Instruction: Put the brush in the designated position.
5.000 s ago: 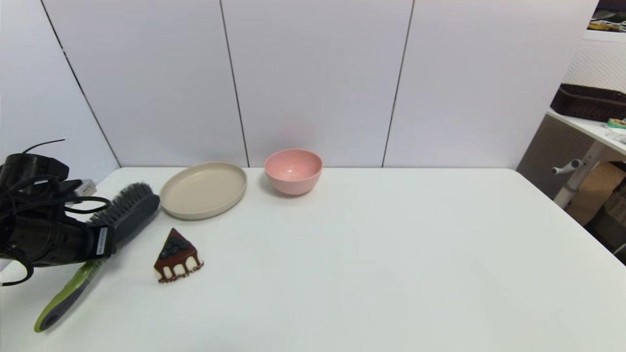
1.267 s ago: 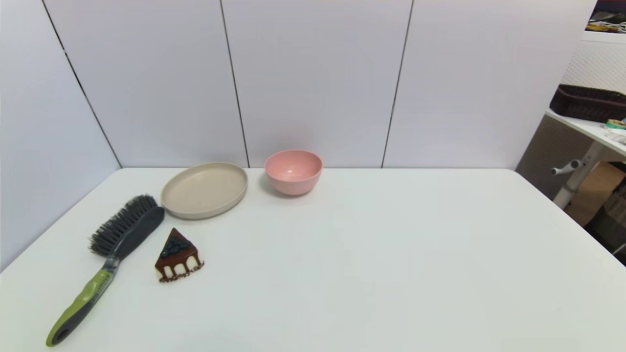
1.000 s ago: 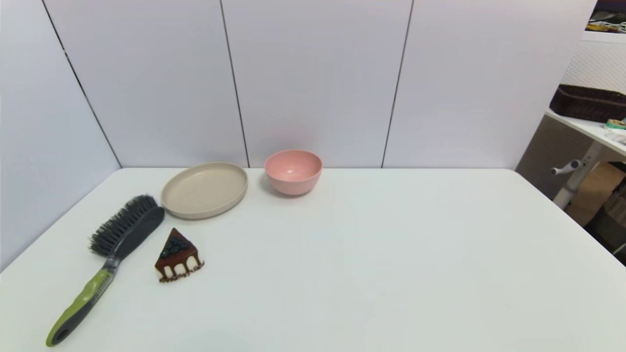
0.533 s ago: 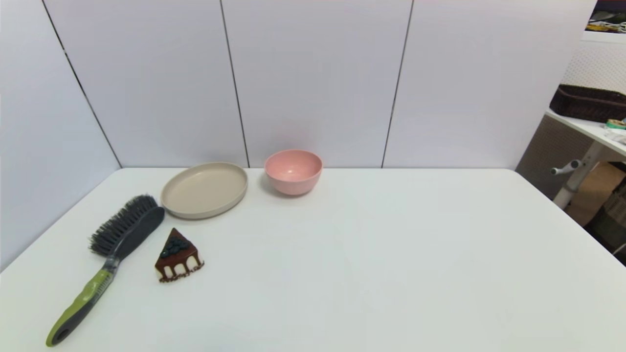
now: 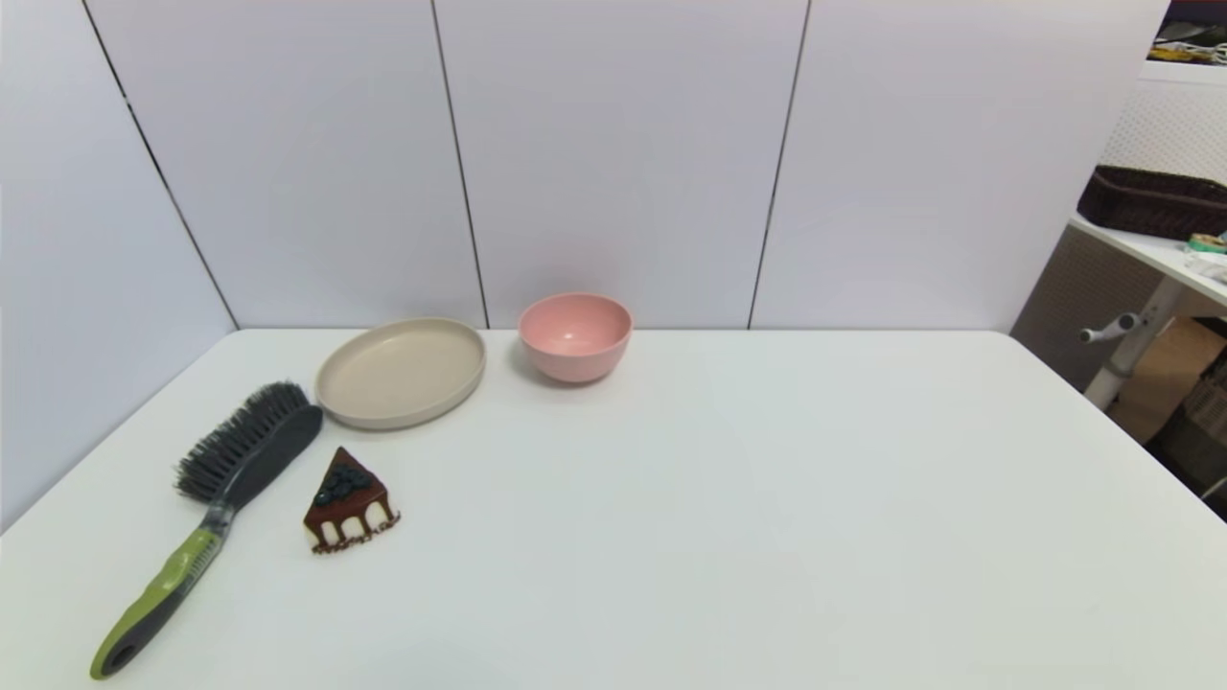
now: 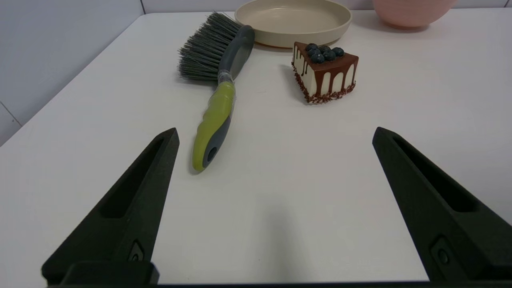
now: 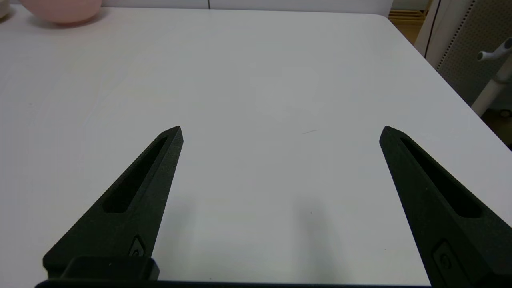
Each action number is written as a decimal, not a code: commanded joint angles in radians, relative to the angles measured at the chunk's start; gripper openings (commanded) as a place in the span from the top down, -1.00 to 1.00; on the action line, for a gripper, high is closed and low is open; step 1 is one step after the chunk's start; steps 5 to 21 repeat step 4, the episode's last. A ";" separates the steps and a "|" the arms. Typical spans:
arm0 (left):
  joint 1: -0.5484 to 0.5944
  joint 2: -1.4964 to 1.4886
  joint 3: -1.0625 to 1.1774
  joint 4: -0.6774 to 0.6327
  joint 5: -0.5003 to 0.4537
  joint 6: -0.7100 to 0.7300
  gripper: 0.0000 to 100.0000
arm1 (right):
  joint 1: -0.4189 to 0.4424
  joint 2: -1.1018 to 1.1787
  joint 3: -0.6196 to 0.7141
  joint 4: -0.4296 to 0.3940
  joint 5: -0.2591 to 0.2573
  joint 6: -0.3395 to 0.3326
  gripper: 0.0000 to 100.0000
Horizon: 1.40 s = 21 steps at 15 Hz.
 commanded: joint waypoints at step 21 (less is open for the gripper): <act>0.001 0.002 0.000 0.000 0.000 0.001 -1.00 | 0.000 0.001 0.002 0.000 0.000 -0.001 -1.00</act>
